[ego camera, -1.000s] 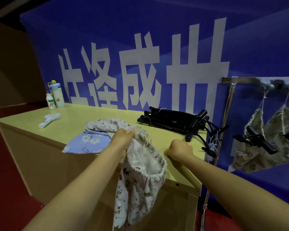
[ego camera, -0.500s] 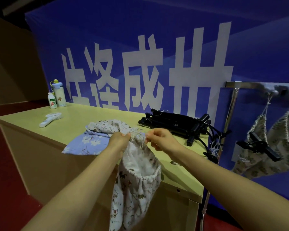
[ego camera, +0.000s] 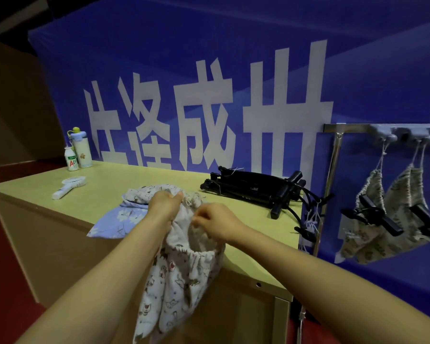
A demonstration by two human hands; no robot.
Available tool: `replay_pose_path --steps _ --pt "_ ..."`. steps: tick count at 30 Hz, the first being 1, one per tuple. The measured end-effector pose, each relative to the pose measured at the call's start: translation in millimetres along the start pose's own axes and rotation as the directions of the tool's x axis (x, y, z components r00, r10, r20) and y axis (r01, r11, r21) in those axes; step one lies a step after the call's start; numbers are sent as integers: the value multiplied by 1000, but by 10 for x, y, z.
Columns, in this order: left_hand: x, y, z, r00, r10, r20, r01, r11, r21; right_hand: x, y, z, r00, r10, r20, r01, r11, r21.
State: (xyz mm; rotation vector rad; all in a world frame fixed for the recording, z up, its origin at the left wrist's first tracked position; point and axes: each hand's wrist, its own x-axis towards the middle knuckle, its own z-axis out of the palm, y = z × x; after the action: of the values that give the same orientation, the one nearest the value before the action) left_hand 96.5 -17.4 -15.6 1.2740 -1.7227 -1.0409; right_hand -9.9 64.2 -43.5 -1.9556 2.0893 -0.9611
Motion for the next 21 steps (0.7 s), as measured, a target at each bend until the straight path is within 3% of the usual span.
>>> replay_pose_path --steps 3,6,14,21 --pt "69 54 113 999 -17 -36 15 999 -42 92 245 -206 942 164 -294 -115 978 175" --pt "160 138 240 1000 -2 -31 1 1000 -21 227 597 -364 888 262 -377 -243 965 100" --pt "523 128 557 998 -42 51 47 993 -105 725 1379 -872 891 302 -339 -430 801 -418" --pt "853 9 749 988 -122 95 133 984 -120 1037 1872 -883 892 390 -228 -450 720 -528"
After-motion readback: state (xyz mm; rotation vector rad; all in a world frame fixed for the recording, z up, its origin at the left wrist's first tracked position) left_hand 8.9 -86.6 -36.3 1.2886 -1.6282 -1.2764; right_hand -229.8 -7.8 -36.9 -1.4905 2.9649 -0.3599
